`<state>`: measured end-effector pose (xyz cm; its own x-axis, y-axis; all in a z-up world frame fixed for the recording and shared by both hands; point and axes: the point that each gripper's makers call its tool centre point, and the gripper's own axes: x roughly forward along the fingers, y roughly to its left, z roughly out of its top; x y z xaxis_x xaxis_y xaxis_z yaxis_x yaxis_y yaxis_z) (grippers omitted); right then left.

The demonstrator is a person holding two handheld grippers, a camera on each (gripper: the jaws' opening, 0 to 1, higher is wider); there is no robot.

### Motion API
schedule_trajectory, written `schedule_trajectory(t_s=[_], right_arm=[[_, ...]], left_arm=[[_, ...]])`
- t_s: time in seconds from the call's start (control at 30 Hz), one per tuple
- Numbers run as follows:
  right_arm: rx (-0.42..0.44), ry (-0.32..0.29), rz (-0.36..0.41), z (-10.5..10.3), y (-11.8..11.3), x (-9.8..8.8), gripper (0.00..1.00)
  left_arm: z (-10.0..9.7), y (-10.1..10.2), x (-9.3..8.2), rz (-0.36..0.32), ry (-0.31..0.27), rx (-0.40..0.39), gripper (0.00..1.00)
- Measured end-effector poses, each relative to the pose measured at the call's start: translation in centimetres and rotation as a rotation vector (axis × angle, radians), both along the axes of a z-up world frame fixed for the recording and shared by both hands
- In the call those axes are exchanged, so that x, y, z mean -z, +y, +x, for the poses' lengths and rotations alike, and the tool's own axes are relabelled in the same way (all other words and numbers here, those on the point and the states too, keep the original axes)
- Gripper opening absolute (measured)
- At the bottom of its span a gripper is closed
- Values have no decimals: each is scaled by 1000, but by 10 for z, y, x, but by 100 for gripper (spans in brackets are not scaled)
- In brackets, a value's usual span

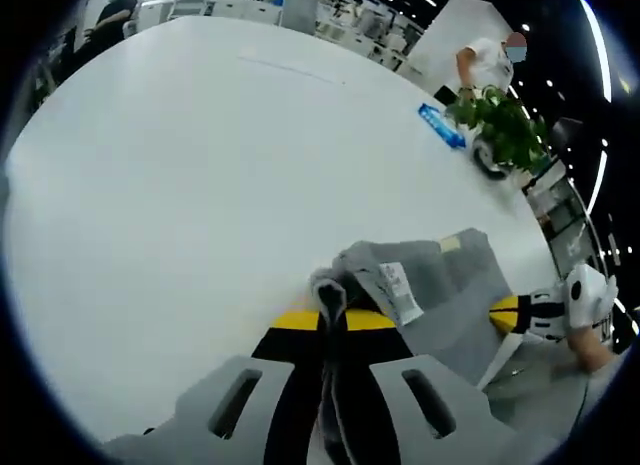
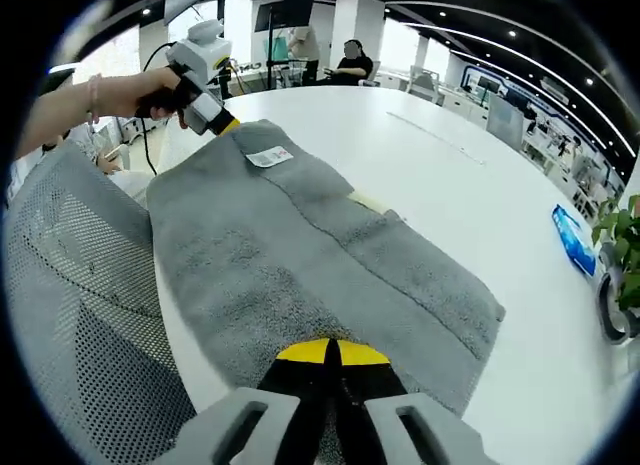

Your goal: Open the folded towel by lifting each exposed corner and separating the folded layers until the towel lies flat within the target outline without major curled edges

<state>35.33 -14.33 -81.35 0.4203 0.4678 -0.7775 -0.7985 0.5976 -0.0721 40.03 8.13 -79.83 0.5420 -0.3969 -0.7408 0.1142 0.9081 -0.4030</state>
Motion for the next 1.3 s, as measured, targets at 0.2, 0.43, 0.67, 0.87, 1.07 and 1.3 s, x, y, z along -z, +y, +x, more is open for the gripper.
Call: schedule_trajectory(t_s=[0.2, 0.43, 0.67, 0.87, 1.07, 1.3], right_arm=[[-2, -1, -1, 0, 0, 0, 0], [-11, -7, -5, 0, 0, -1, 0], [-59, -31, -26, 0, 1, 0, 0], [-93, -56, -39, -1, 2, 0, 0], [-138, -65, -16, -2, 2, 0, 0], [-118, -61, -9, -2, 3, 0, 0]], left_arm=[[-1, 1, 9, 41, 6, 18, 5], [3, 9, 17, 69, -10, 37, 6], [2, 5, 17, 155, -36, 129, 6], [2, 5, 18, 200, -46, 157, 6], [2, 5, 18, 193, -40, 158, 6], [2, 8, 15, 149, 38, 100, 7]])
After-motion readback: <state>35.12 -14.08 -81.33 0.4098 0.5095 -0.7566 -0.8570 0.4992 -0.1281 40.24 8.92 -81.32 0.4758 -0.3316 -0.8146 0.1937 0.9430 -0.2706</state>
